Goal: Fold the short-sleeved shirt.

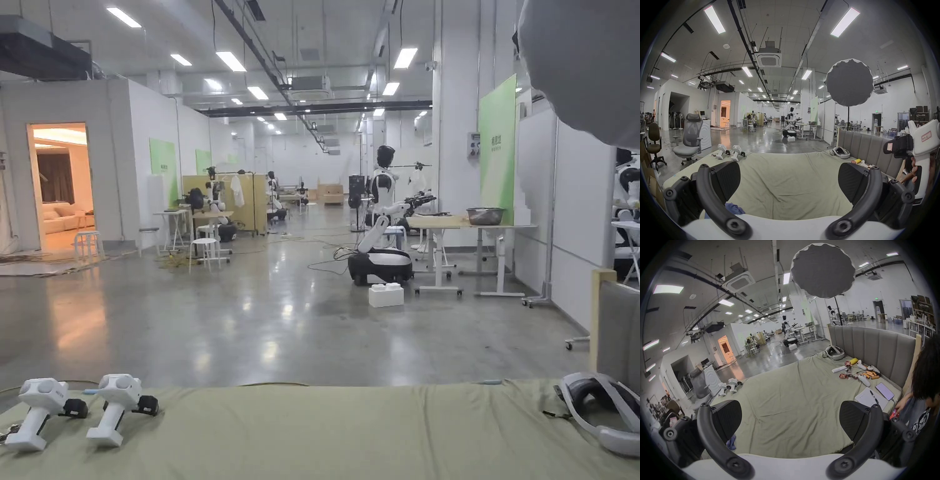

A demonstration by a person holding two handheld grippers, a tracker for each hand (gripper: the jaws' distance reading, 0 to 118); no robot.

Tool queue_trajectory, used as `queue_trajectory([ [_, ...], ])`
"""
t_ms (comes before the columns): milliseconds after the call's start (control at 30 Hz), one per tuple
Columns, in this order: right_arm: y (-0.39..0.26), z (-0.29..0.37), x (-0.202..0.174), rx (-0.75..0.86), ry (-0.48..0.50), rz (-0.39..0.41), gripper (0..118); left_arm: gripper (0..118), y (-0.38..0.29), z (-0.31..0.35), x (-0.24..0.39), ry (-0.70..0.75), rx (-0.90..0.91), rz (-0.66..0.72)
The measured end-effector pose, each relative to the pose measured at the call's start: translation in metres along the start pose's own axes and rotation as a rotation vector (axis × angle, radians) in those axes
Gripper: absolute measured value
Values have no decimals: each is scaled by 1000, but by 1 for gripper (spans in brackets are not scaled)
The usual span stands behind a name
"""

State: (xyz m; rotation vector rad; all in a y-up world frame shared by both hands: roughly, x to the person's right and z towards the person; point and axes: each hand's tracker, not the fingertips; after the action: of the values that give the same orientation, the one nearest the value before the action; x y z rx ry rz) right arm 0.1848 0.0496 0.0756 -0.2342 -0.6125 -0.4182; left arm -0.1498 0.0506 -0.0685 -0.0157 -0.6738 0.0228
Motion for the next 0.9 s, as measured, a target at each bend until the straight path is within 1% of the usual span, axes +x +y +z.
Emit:
queue_trajectory([
  [67, 3, -4, 1, -38, -12, 18, 118, 118, 0, 1, -1, -2, 4, 4],
  [133, 1, -5, 6, -31, 15, 11, 118, 118, -1, 0, -1, -4, 2, 13],
  [200, -1, -6, 13, -7, 83, -29, 118, 118, -1, 1, -2, -4, 1, 17],
  [267, -3, -7, 21, 0, 155, -39, 118, 118, -1, 0, -1, -4, -1, 17],
  [333, -4, -8, 28, 14, 231, -26, 118, 118, 0, 1, -1, -2, -3, 12],
  [400, -5, -7, 31, 37, 264, -7, 118, 118, 0, 1, 0, 2, -4, 9],
  [467, -8, -6, 33, 79, 269, 9, 118, 118, 1, 1, 0, 6, -3, 10],
  [533, -8, -5, 32, 110, 250, 58, 118, 118, 1, 1, 1, 8, -1, 16],
  [633, -10, -3, 27, 139, 176, 166, 118, 118, 3, 1, 2, 3, 3, 16],
  [667, -13, -3, 25, 147, 167, 206, 118, 118, 3, 1, 2, 3, 3, 14],
  [733, -17, -2, 21, 157, 158, 261, 118, 118, 4, 0, 4, 2, 2, 10],
  [900, -19, 1, 13, 176, 175, 309, 118, 118, 5, -1, 7, -3, -9, -9],
])
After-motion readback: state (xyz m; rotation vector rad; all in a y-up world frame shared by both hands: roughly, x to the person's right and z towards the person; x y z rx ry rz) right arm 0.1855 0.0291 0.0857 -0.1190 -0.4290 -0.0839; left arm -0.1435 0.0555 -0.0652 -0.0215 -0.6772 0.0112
